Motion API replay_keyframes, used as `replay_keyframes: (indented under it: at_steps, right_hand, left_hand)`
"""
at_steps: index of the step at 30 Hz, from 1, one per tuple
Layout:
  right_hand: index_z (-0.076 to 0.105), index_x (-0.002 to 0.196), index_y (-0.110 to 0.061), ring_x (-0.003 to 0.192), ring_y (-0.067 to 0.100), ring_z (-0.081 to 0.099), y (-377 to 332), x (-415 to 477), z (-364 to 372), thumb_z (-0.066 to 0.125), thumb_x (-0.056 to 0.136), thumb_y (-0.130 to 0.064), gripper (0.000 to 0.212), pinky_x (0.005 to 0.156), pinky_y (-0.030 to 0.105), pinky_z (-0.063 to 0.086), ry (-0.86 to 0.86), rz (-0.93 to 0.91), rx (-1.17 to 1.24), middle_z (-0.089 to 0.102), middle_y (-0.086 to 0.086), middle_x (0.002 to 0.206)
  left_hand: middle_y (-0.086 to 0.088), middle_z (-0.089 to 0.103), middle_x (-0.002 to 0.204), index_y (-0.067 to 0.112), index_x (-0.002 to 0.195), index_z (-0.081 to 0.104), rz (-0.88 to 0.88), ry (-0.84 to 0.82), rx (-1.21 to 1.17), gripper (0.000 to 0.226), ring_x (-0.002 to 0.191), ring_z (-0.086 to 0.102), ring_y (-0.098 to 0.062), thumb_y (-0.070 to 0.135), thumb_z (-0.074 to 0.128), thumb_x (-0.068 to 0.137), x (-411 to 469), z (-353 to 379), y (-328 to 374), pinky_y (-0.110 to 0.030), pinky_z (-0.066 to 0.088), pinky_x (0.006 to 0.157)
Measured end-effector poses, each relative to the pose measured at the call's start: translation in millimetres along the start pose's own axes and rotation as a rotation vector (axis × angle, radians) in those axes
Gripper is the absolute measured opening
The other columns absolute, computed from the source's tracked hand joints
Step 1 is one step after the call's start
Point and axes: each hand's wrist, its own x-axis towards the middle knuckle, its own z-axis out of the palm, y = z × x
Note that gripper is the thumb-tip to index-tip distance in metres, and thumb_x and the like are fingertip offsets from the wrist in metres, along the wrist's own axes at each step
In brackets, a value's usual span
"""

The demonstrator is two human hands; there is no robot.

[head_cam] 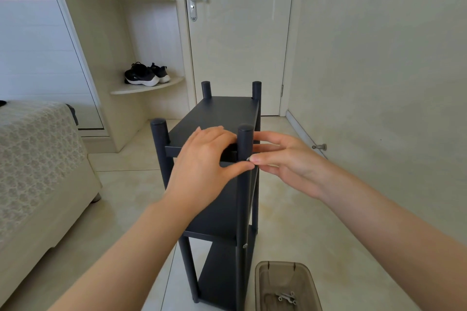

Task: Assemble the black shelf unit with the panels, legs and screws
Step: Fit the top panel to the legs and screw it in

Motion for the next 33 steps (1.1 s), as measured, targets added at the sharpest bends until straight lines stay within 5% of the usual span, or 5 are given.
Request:
replay_keyframes:
  at_steps: [6, 13, 18, 27, 33]
  right_hand:
    - [0.07, 0.112, -0.026, 0.096, 0.018, 0.067, -1.2, 4.6, -3.1, 0.077, 0.073, -0.016, 0.041, 0.093, 0.035, 0.045, -0.025, 0.094, 0.148, 0.071, 0.0, 0.107]
    - [0.061, 0.122, -0.004, 0.07, 0.019, 0.07, 0.7, 11.8, 11.7, 0.061, 0.096, -0.019, 0.031, 0.061, 0.028, 0.055, 0.061, 0.17, 0.371, 0.071, 0.01, 0.09]
    - [0.07, 0.107, -0.004, 0.071, 0.017, 0.07, 0.5, 10.7, 9.4, 0.062, 0.094, -0.011, 0.017, 0.063, 0.029, 0.056, 0.045, 0.139, 0.302, 0.072, 0.007, 0.088]
    - [0.065, 0.11, -0.007, 0.075, 0.016, 0.071, 3.3, 8.7, 4.6, 0.057, 0.095, -0.011, 0.017, 0.068, 0.031, 0.055, 0.04, 0.178, 0.298, 0.073, 0.006, 0.088]
    - [0.058, 0.122, -0.004, 0.095, 0.026, 0.072, 11.0, 6.5, -7.6, 0.06, 0.094, -0.008, 0.028, 0.093, 0.046, 0.054, 0.134, 0.192, 0.281, 0.074, 0.012, 0.101]
  left_hand:
    - [0.013, 0.069, 0.121, 0.027, 0.117, 0.072, -0.021, 0.011, -0.042, 0.04, 0.129, 0.053, -0.01, 0.048, 0.069, 0.083, 4.2, 1.7, 2.5, -0.03, 0.018, 0.115]
    - [0.017, 0.062, 0.133, 0.032, 0.125, 0.068, -0.007, 0.033, -0.002, 0.042, 0.136, 0.048, -0.009, 0.051, 0.066, 0.088, -0.7, 2.3, 1.3, -0.033, 0.012, 0.118]
    - [0.012, 0.065, 0.131, 0.03, 0.127, 0.065, 0.005, 0.01, 0.095, 0.056, 0.137, 0.049, -0.014, 0.063, 0.042, 0.088, -4.8, 6.7, 1.6, -0.033, 0.018, 0.116]
    - [0.007, 0.066, 0.132, 0.024, 0.126, 0.069, -0.013, 0.044, 0.139, 0.056, 0.133, 0.053, -0.017, 0.058, 0.041, 0.092, -8.8, 13.7, 4.4, -0.034, 0.032, 0.108]
    - [0.006, 0.065, 0.133, 0.023, 0.126, 0.069, -0.011, 0.034, 0.165, 0.061, 0.134, 0.052, -0.016, 0.061, 0.037, 0.092, -7.9, 14.3, 1.9, -0.039, 0.035, 0.11]
